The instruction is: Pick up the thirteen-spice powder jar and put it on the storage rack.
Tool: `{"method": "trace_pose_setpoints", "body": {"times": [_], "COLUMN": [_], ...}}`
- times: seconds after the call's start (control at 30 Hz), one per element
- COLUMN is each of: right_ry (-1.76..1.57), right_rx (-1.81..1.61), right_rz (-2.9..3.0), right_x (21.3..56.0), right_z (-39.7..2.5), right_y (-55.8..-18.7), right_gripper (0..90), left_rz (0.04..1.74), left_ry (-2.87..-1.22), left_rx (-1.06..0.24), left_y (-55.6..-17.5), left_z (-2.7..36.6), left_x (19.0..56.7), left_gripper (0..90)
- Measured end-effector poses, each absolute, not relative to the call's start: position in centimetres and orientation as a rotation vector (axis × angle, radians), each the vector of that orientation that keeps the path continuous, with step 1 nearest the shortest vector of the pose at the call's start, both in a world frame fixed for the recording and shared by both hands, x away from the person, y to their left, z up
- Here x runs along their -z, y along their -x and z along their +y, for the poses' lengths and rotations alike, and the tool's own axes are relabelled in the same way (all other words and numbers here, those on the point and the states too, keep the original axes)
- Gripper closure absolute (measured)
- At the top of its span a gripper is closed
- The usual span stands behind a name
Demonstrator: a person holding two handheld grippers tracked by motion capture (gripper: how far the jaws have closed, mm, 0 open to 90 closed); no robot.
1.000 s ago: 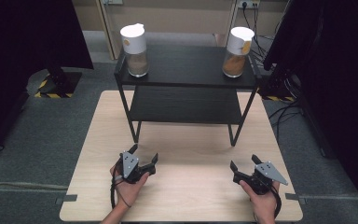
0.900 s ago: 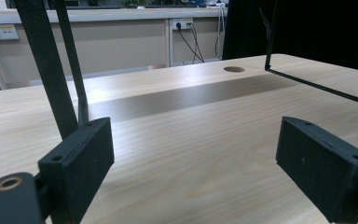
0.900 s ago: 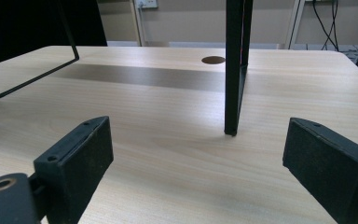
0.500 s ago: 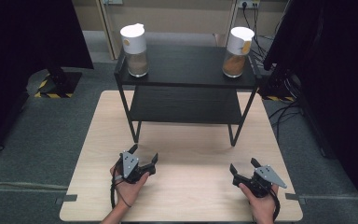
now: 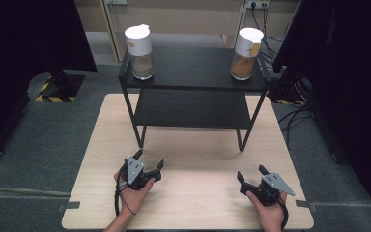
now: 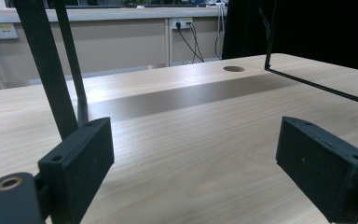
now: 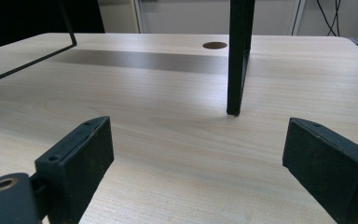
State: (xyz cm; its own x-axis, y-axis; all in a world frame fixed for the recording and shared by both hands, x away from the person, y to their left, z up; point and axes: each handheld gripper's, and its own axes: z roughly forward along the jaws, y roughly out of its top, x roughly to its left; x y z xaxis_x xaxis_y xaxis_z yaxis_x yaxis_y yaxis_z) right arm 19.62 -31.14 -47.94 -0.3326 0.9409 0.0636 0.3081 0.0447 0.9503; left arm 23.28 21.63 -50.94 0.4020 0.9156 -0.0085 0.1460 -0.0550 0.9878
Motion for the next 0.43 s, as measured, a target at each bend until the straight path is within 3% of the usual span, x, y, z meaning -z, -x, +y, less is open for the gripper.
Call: {"method": "trace_pose_setpoints", "body": {"times": [0.43], "right_ry": [-1.278], "right_rx": [-1.322], "right_rz": [1.704], "right_x": [47.98], "right_z": [-31.47], "right_y": [-19.73], "right_gripper": [8.6], "left_rz": [0.992], "left_ry": [-1.507], "left_rx": [-0.837], "left_y": [-23.3], "left_z": [21.6], "left_x": [50.92], "left_gripper": [11.0]}}
